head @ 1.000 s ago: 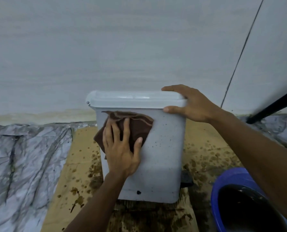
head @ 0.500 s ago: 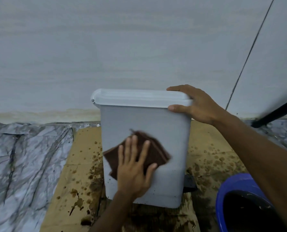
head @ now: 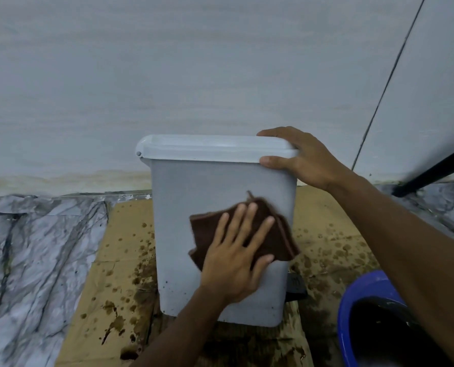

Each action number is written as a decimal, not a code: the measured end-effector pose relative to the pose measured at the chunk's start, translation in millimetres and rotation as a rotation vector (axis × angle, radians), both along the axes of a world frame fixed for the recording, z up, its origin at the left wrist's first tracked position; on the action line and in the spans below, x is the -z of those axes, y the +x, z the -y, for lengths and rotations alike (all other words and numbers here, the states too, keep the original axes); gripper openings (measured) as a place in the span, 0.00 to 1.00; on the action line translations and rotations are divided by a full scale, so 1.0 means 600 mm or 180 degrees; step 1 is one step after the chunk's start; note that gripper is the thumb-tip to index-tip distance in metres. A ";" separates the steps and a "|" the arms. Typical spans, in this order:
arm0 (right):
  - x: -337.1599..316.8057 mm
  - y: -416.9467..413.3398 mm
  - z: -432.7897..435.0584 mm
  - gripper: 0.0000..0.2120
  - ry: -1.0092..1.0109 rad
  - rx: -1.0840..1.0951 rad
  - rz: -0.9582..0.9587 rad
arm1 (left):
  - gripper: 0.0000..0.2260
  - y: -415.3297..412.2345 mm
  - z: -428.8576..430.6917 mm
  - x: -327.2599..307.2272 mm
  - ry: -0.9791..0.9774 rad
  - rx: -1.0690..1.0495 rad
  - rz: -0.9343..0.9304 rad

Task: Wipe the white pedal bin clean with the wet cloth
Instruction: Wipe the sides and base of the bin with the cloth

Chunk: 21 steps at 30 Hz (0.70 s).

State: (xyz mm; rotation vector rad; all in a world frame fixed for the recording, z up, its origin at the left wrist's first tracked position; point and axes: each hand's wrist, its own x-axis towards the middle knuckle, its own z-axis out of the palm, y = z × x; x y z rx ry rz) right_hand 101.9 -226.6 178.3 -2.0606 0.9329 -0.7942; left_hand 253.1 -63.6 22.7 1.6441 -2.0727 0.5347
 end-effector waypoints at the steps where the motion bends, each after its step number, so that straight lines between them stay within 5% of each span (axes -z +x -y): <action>1: 0.002 0.002 0.001 0.20 -0.0023 0.0011 -0.0022 | 0.30 0.018 -0.010 0.009 -0.0027 -0.0149 -0.0138; 5: 0.011 0.009 0.001 0.23 -0.0399 0.0066 -0.0195 | 0.32 0.059 -0.001 -0.004 -0.0240 -0.1260 -0.1066; 8: 0.012 0.010 0.001 0.24 -0.0398 0.0100 -0.0147 | 0.31 0.023 0.050 -0.052 -0.0275 -0.1342 -0.1239; 13: 0.014 0.009 0.006 0.23 -0.0437 0.0181 -0.0167 | 0.29 -0.037 0.079 -0.071 -0.0031 -0.0281 -0.0227; 21: 0.015 0.012 0.004 0.21 -0.0222 0.0209 -0.0081 | 0.29 0.008 -0.063 0.077 0.0621 0.1274 0.1706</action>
